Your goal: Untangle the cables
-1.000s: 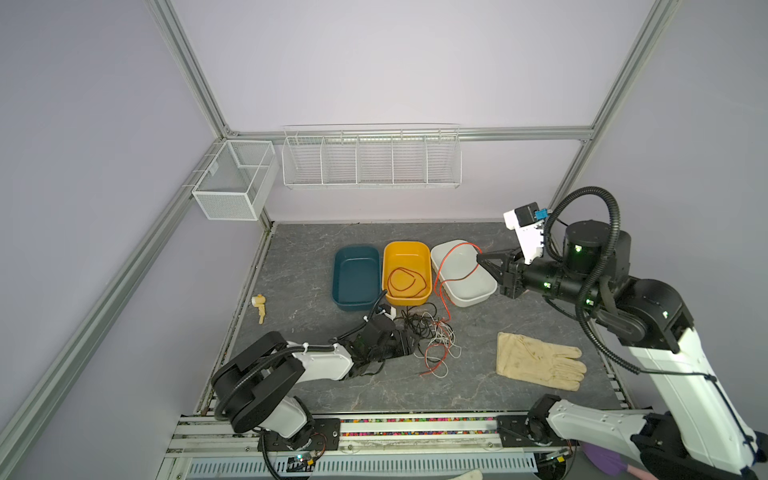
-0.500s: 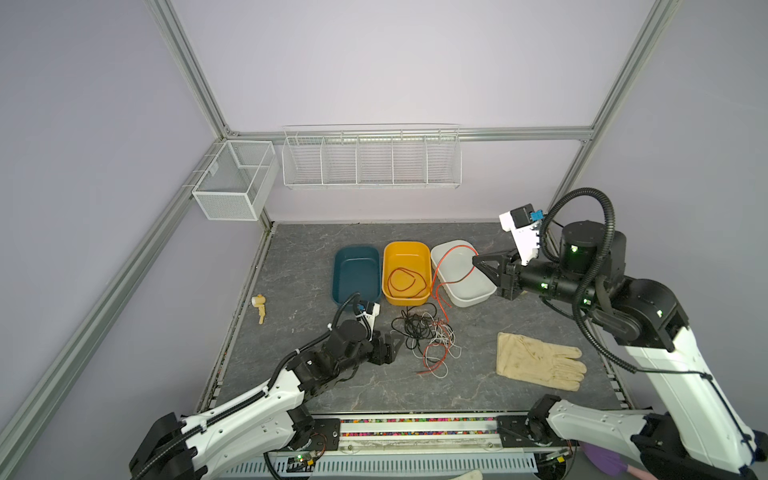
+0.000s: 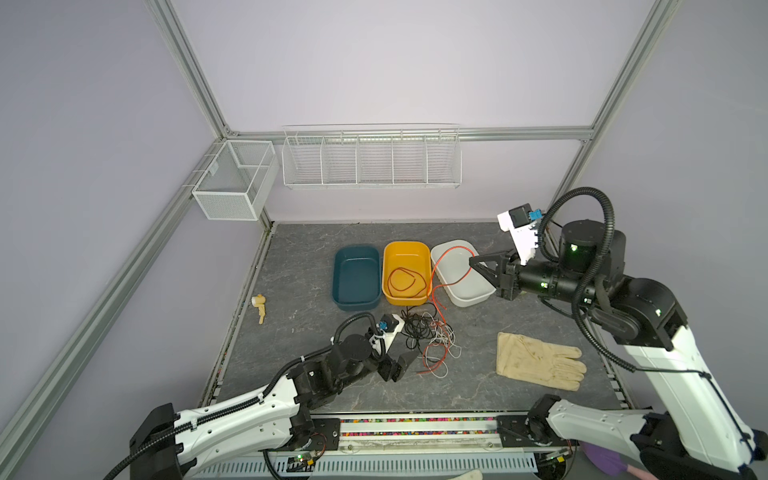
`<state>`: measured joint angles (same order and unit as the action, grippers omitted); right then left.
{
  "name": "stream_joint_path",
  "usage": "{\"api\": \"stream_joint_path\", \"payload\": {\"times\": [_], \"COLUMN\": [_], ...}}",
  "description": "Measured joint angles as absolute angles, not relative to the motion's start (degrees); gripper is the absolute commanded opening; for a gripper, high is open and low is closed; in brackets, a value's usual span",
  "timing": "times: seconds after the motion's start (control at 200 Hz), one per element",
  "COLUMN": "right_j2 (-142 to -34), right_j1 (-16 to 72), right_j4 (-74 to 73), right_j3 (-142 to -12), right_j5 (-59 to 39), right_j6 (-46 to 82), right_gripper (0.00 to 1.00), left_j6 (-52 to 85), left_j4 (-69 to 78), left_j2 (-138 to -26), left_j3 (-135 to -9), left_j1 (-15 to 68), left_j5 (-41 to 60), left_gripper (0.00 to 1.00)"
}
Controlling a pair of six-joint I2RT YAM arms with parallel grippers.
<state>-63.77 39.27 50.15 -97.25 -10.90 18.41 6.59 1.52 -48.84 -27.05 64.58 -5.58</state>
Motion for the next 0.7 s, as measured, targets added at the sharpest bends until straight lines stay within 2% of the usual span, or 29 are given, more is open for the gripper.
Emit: {"api": "stream_joint_path", "payload": {"times": [0.47, 0.7], "right_j2": [-62.4, -60.2], "right_j1": [39.3, 39.3], "right_j4": [49.0, 49.0], "right_j3": [-97.1, -97.1], "right_j5": [-15.1, -17.6], "right_j6": [21.1, 22.3], "right_gripper": [0.06, 0.06], "left_j6": [-8.7, -10.7], "left_j4": [17.7, 22.8], "left_j2": [-58.0, -61.6], "left_j3": [-27.9, -27.4], "left_j1": [64.6, 64.6], "left_j5": [-4.0, -2.2], "left_gripper": [0.78, 0.67]}}
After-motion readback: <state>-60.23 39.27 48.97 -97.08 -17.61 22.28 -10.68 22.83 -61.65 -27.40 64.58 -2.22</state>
